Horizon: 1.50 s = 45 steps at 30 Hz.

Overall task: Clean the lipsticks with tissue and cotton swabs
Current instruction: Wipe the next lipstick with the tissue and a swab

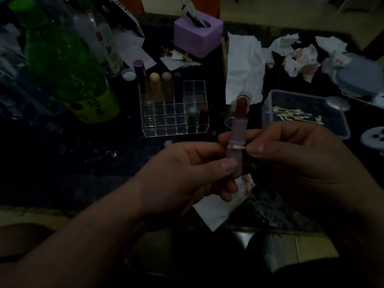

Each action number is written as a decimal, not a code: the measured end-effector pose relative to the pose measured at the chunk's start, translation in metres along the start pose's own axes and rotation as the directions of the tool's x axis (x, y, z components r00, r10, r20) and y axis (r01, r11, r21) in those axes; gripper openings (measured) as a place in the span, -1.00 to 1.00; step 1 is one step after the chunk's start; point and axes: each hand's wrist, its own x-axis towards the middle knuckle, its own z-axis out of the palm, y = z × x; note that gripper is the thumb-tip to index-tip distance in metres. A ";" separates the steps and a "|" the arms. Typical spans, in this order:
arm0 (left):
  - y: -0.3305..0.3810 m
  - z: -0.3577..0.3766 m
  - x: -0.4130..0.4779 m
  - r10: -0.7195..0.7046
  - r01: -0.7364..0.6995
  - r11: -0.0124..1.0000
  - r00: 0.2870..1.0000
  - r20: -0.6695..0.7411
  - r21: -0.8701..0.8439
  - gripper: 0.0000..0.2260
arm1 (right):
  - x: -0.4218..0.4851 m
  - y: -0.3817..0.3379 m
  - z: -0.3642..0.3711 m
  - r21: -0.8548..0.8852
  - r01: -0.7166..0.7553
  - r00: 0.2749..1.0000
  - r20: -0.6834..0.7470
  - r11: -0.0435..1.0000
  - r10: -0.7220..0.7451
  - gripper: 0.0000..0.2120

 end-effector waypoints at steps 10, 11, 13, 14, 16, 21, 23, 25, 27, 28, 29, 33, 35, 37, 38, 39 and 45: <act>-0.001 0.001 0.000 0.126 -0.106 0.981 0.984 -0.122 0.161 -0.74 | -0.002 -0.004 0.005 0.018 -0.030 0.999 -0.009 0.999 0.031 -0.92; -0.002 0.002 0.001 0.119 -0.100 0.984 0.985 -0.128 0.149 -0.69 | -0.002 -0.002 0.005 0.015 -0.030 1.000 -0.002 0.999 0.030 -0.90; -0.003 0.003 0.001 0.085 -0.069 0.988 0.990 -0.110 0.138 -0.63 | -0.001 0.000 0.005 0.001 -0.032 0.999 0.000 0.999 0.032 -0.89; -0.002 0.004 0.001 0.069 -0.058 0.991 0.994 -0.084 0.124 -0.65 | -0.001 0.000 0.004 0.002 -0.037 0.999 0.000 0.999 0.037 -0.90; 0.000 0.004 0.000 0.029 -0.028 0.999 1.000 -0.013 0.037 -0.78 | -0.001 -0.001 0.003 0.019 -0.040 0.999 0.004 0.999 0.040 -0.94; 0.002 0.002 -0.002 -0.027 0.029 0.998 0.999 0.045 -0.050 -0.77 | 0.000 -0.001 0.003 0.008 -0.006 0.999 0.031 1.000 0.006 -0.94; 0.001 0.002 -0.003 0.020 -0.020 1.000 1.000 0.024 0.024 -0.79 | -0.001 -0.001 0.004 -0.012 0.007 1.000 0.023 1.000 -0.007 -0.91; 0.002 0.003 -0.003 0.077 -0.071 0.988 0.996 -0.038 0.138 -0.81 | -0.002 -0.002 0.004 -0.023 0.008 1.000 0.003 1.000 -0.008 -0.94; 0.003 0.005 -0.004 0.131 -0.099 0.966 0.984 -0.120 0.239 -0.77 | -0.002 0.000 0.004 -0.033 0.008 1.000 0.012 0.999 -0.007 -0.91; 0.003 0.006 -0.004 0.151 -0.107 0.957 0.977 -0.150 0.268 -0.72 | -0.002 0.001 0.005 -0.029 0.004 1.000 0.020 1.000 -0.003 -0.93; 0.002 0.008 -0.004 0.157 -0.107 0.955 0.974 -0.165 0.278 -0.67 | -0.002 0.002 0.005 -0.031 0.002 1.000 0.023 1.000 -0.001 -0.94; 0.002 0.006 -0.003 0.060 -0.042 0.979 0.995 -0.083 0.202 -0.68 | -0.001 0.003 0.006 -0.027 -0.013 1.000 0.020 1.000 0.013 -0.92; 0.004 0.003 -0.004 -0.022 0.022 0.997 1.000 0.007 0.073 -0.85 | -0.001 0.001 0.006 -0.007 -0.022 1.000 0.008 1.000 0.022 -0.93; 0.004 -0.001 -0.005 -0.043 0.042 0.998 0.999 0.014 0.042 -0.87 | -0.002 -0.001 0.007 0.010 -0.025 1.000 0.001 1.000 0.025 -0.98; 0.004 -0.002 -0.005 -0.031 0.030 0.996 1.000 0.003 0.080 -0.87 | -0.003 -0.002 0.007 0.005 -0.022 1.000 -0.001 1.000 0.022 -0.95; 0.004 -0.001 -0.005 -0.009 0.011 0.991 1.000 -0.015 0.134 -0.86 | -0.003 -0.001 0.007 -0.004 -0.022 1.000 0.008 1.000 0.022 -0.95; -0.004 -0.001 -0.003 0.088 -0.037 0.956 0.983 -0.163 0.291 -0.67 | -0.002 0.004 0.006 -0.049 -0.001 0.999 0.044 0.999 0.004 -0.89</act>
